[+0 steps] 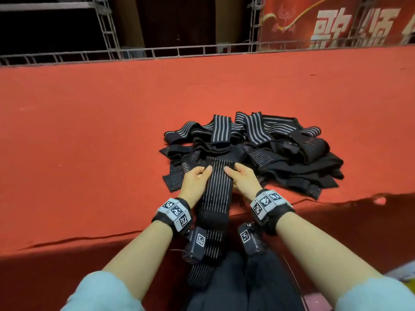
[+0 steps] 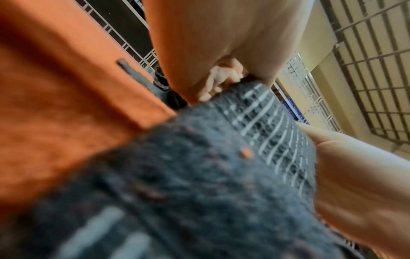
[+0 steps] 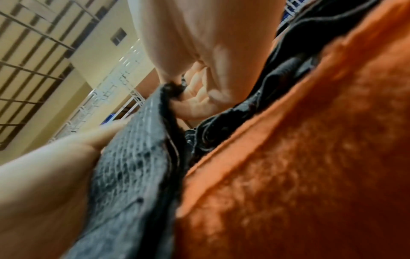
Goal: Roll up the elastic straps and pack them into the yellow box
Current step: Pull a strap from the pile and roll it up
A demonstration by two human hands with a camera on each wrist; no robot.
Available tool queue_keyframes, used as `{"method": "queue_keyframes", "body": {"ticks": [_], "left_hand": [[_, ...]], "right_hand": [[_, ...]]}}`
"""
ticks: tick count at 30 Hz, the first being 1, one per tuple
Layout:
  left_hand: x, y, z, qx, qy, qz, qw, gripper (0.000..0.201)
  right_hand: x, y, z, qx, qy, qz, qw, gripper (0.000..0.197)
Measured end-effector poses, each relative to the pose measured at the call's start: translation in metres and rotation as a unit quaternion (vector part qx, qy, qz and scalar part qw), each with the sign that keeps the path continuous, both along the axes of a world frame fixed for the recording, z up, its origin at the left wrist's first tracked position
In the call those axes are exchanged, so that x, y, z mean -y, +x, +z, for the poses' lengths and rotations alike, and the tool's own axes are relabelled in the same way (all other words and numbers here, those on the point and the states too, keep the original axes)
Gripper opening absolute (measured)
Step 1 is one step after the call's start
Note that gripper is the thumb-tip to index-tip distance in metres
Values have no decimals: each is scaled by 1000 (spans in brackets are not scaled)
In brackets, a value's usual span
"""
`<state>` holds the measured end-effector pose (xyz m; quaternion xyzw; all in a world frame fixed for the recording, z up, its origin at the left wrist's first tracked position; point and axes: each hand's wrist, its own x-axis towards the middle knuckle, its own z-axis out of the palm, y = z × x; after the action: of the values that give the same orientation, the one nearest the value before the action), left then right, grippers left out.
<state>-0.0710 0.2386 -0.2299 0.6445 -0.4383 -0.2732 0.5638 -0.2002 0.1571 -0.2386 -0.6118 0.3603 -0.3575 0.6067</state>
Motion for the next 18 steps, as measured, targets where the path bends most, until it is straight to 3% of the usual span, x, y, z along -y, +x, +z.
{"method": "queue_keyframes", "body": {"ticks": [6, 9, 18], "left_hand": [[11, 11, -26, -32, 32, 5, 999, 21], [13, 10, -28, -75, 30, 12, 997, 10], [10, 11, -31, -58, 6, -10, 998, 18]], "right_hand": [[4, 6, -17, 32, 53, 23, 998, 18], [3, 4, -26, 69, 92, 32, 993, 25], [4, 2, -32, 93, 90, 38, 991, 34]]}}
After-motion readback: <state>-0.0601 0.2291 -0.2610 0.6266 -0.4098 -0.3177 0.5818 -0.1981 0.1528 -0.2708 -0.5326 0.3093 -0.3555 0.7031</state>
